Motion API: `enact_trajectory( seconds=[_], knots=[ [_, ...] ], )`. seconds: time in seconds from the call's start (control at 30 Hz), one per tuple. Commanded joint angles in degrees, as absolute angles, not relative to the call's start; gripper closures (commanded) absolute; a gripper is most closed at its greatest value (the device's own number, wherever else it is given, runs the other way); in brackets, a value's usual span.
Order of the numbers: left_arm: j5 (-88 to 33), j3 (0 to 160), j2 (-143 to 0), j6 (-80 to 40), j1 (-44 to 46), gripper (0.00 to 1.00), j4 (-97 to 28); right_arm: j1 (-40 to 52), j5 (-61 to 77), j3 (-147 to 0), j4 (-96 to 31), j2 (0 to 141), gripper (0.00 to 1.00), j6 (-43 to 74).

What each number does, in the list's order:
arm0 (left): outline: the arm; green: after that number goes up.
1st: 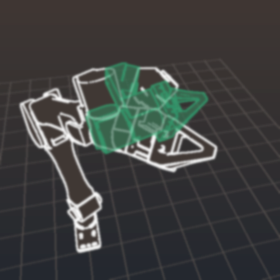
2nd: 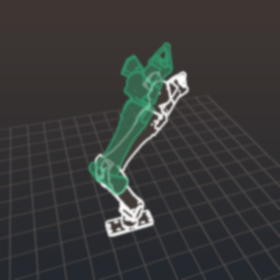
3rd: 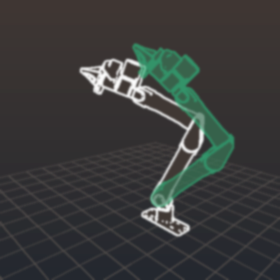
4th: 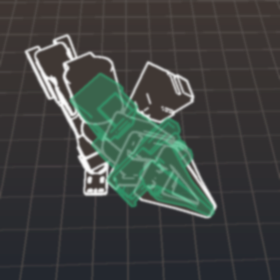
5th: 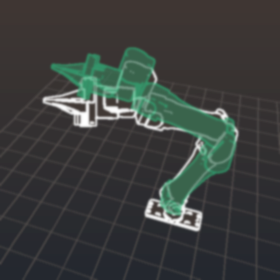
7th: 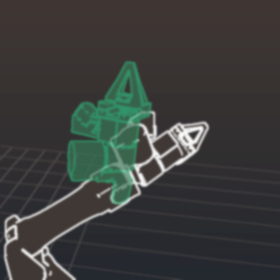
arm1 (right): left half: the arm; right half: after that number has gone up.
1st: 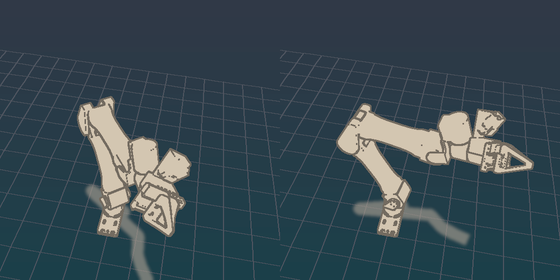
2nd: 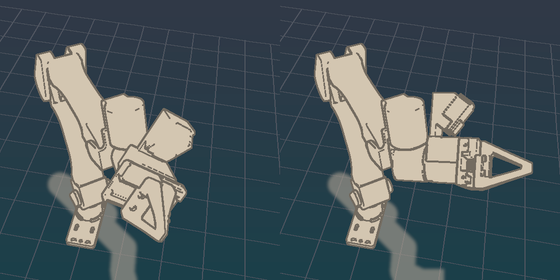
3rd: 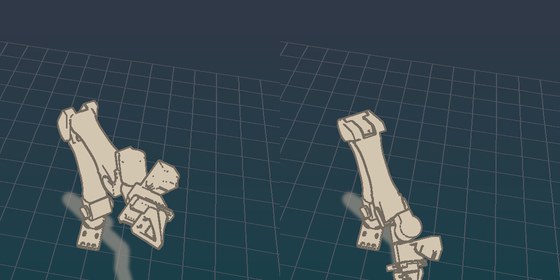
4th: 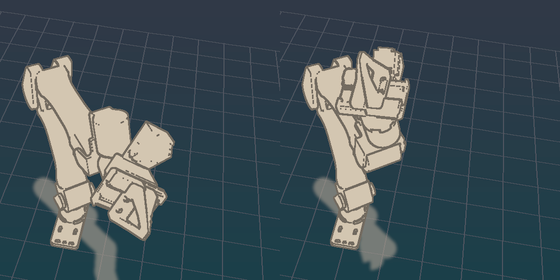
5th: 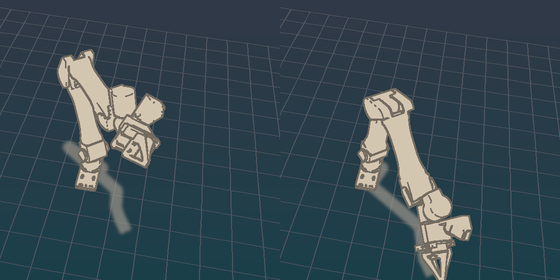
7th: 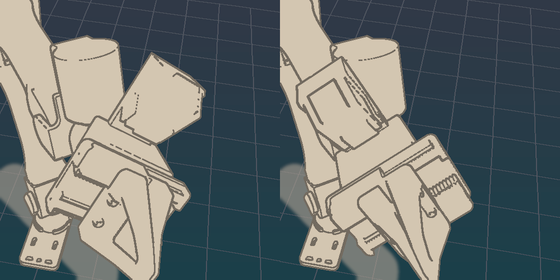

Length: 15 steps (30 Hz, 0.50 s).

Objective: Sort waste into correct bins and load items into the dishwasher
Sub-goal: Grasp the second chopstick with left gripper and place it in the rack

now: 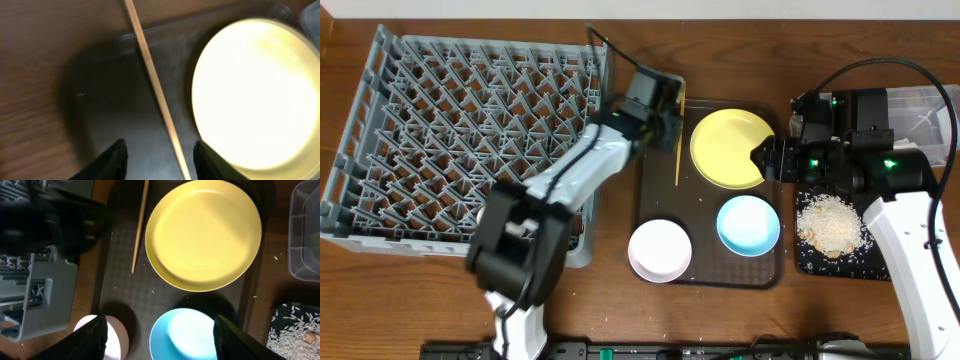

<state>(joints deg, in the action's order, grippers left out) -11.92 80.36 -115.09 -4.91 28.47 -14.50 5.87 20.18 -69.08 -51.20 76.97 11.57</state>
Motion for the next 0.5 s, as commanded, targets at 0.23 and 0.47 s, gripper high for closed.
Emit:
enact_trajectory(
  seconds=[0.23, 0.47],
  knots=[
    [-9.6, 80.9, -122.5, -8.9, 30.2, 0.58, -11.4, 6.5, 21.3, -69.5, -51.3, 80.8, 0.37, 12.2],
    [-9.6, 80.9, -125.1, -8.9, 30.3, 0.80, -12.1, 7.2, 21.0, -69.5, -51.2, 81.3, 0.40, 12.2]
  ],
)
